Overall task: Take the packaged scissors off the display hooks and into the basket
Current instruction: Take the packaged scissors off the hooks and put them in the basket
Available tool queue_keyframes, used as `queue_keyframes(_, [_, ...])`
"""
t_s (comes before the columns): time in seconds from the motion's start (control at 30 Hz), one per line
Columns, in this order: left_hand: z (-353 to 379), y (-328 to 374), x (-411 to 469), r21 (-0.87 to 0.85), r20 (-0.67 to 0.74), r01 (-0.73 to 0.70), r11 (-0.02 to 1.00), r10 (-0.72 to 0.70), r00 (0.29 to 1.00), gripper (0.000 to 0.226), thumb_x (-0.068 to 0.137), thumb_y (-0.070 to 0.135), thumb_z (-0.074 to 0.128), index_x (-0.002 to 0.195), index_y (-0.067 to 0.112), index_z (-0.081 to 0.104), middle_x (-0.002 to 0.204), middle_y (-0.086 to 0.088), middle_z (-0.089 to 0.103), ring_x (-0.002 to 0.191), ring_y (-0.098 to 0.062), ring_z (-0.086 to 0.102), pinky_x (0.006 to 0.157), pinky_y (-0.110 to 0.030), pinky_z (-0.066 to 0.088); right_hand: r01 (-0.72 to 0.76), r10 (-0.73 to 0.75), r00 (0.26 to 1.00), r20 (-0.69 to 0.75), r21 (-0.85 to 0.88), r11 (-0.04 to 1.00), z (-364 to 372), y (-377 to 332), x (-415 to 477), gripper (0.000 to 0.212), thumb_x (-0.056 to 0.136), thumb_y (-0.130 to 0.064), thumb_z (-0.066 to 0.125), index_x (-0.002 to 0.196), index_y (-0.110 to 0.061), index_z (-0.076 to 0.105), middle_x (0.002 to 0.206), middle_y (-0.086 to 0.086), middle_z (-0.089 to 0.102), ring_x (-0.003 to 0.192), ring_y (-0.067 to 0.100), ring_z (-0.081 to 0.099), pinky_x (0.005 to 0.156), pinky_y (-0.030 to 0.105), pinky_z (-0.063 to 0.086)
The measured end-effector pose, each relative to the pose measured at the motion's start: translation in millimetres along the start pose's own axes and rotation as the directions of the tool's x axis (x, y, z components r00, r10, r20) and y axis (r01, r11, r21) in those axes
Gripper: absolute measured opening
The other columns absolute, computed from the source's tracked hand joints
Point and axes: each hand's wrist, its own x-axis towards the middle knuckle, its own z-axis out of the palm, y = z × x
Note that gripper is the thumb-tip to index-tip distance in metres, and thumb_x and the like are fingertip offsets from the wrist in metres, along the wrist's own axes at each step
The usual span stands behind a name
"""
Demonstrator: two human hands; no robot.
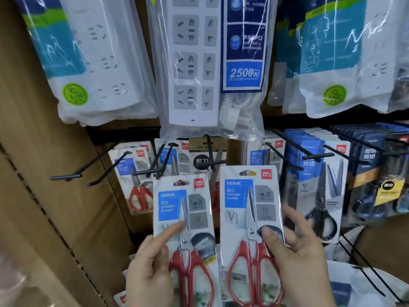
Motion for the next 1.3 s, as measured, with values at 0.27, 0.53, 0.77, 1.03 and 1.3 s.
queue_keyframes(0.27, [-1,-14,-7,-0.298,0.072,0.228,0.927,-0.216,0.974,0.051,0.089,-0.017,0.054,0.085,0.025,0.082,0.099,-0.005,0.076,0.099,-0.022,0.070,0.088,-0.034,0.053,-0.072,0.107,0.962,0.251,-0.145,0.987,35,16,-16,0.024,0.091,-0.010,0.066,0.080,-0.027,0.078,0.069,0.004,0.073,0.065,0.011,0.062,0.064,0.022,0.047])
queue_keyframes(0.53, [-15,-9,-3,-0.448,0.047,0.339,0.827,-0.357,0.933,0.024,0.083,0.021,0.068,0.061,0.012,0.072,0.069,-0.003,0.070,0.063,-0.006,0.061,0.062,-0.019,0.045,-0.198,0.196,0.926,0.323,-0.027,0.980,69,29,-34,0.007,0.082,-0.032,0.077,0.087,-0.027,0.080,0.072,0.018,0.071,0.071,0.023,0.055,0.070,0.031,0.040])
queue_keyframes(0.77, [-39,-16,18,-0.189,-0.077,0.171,0.967,-0.188,0.979,0.020,0.095,0.011,0.060,0.081,0.018,0.073,0.089,0.004,0.071,0.071,0.007,0.061,0.063,-0.005,0.042,-0.221,0.232,0.959,0.161,-0.084,0.972,71,35,-30,0.024,0.087,-0.011,0.069,0.069,-0.022,0.081,0.081,0.003,0.078,0.074,0.007,0.073,0.063,0.014,0.054])
queue_keyframes(1.03, [-52,-12,20,-0.246,0.051,0.147,0.958,-0.139,0.989,0.021,0.097,0.018,0.055,0.084,0.015,0.072,0.080,-0.002,0.076,0.074,-0.013,0.066,0.068,-0.031,0.052,-0.047,0.085,0.989,0.124,-0.283,0.958,55,34,-20,0.044,0.091,0.008,0.060,0.069,-0.025,0.078,0.084,-0.018,0.074,0.077,-0.007,0.064,0.068,0.015,0.048])
queue_keyframes(1.3, [-53,-6,23,-0.285,0.081,0.160,0.945,-0.143,0.986,0.027,0.083,0.038,0.055,0.085,0.016,0.070,0.081,-0.001,0.076,0.077,-0.017,0.070,0.065,-0.034,0.053,-0.055,0.092,0.980,0.177,-0.199,0.978,61,27,-29,0.044,0.092,0.012,0.054,0.071,-0.017,0.079,0.091,-0.009,0.075,0.085,-0.001,0.068,0.070,0.011,0.049])
